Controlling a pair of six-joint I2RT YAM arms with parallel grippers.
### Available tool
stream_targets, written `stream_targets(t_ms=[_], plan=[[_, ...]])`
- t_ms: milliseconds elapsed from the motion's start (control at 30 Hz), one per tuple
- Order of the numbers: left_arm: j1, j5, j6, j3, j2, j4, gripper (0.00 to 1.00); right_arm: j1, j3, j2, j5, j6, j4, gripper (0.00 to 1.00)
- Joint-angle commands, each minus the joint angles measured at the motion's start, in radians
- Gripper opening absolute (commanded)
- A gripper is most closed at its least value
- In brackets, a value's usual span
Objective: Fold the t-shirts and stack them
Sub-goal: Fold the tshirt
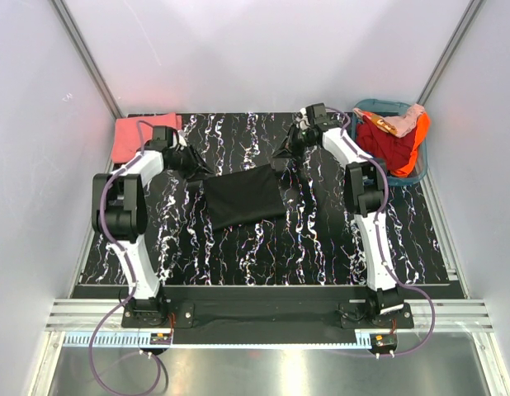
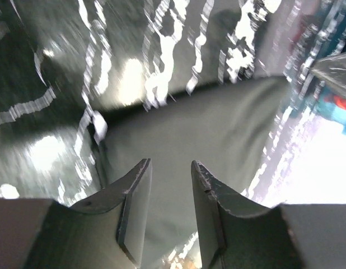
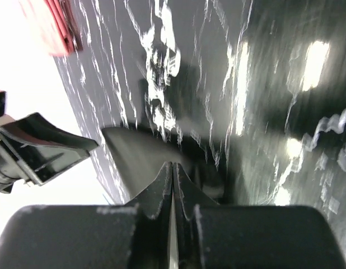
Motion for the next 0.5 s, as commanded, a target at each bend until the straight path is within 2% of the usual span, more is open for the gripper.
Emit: stream_targets(t_ms=[0, 100, 267, 467], plan=[[-0.019, 0.083, -0.033, -0.09, -0.152, 0.071, 0.4, 0.017, -0.143, -0.189, -0.008, -0.042, -0.025, 0.07], [-0.045, 0.099, -0.073, -0.17, -0.186, 0.117, 0.4, 0.042, -0.298, -0.266, -0.031, -0.047, 0.02, 0.08], [-0.067, 0.128, -0.161, -0.392, -0.22, 0.253, 0.4, 0.089, -0.496, -0.315, -0.068, -0.021, 0.127, 0.08], [-0.075, 0.097, -0.097, -0.509, -0.217, 0.249, 0.4, 0.092, -0.722, -0.366, -0.08, -0.014, 0.241, 0.07]])
